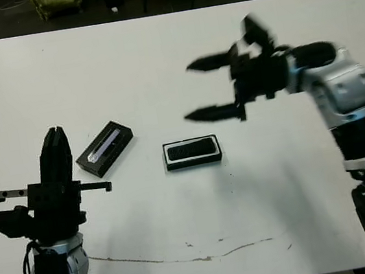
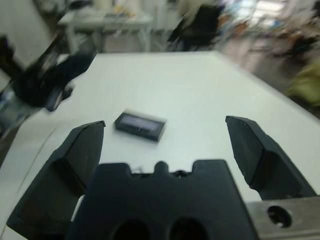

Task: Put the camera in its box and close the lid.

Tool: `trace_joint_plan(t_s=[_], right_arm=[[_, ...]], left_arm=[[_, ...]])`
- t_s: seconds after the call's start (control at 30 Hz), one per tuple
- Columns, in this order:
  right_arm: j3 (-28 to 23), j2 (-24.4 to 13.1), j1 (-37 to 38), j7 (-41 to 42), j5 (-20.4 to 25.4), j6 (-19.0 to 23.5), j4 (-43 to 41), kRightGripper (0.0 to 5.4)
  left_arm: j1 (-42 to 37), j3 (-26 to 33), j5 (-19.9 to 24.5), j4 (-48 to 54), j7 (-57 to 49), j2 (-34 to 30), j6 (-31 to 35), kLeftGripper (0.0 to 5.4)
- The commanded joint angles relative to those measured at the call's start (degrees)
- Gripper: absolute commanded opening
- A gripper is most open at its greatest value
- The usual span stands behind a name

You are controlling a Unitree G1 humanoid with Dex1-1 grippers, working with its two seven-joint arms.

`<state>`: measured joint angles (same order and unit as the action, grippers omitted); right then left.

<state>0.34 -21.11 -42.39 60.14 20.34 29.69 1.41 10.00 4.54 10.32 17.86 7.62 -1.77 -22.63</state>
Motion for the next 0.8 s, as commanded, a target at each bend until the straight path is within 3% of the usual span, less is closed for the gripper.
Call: trace_joint_plan(t_s=[0.03, 0.17, 0.27, 0.6, 0.7, 0.8], right_arm=[[-2.37, 1.6, 7.82, -8.9, -0.93, -2.52, -6.03, 4.58], [-1.11, 2.58, 15.87, -18.84, -5.9, -7.99, -12.81, 3.63], [2.8, 1.68, 21.54, -23.22, -12.73, -15.58, -16.23, 2.95], [11.62, 0.49, 29.15, -33.38, -31.46, -32.81, -16.29, 0.59], [13.17, 0.6, 29.23, -34.42, -33.45, -35.76, -14.95, 0.01], [14.14, 0.52, 29.0, -34.45, -34.54, -37.02, -14.46, 0.01]], left_arm=[[0.8, 0.15, -0.11, -0.55, 0.01, -0.19, 0.55, 0.0], [0.9, 0.18, 0.02, -0.24, 0.1, -0.3, 0.84, 0.0], [0.99, 0.03, -0.17, 0.0, -0.08, -0.07, 0.86, 0.0], [0.58, 0.14, -0.57, -0.47, 0.13, -0.35, 0.42, 0.0], [0.75, 0.06, -1.08, 0.17, -0.53, -0.05, 1.3, 0.0], [0.56, 0.09, -0.81, -0.33, -0.32, -0.09, 0.65, 0.0]])
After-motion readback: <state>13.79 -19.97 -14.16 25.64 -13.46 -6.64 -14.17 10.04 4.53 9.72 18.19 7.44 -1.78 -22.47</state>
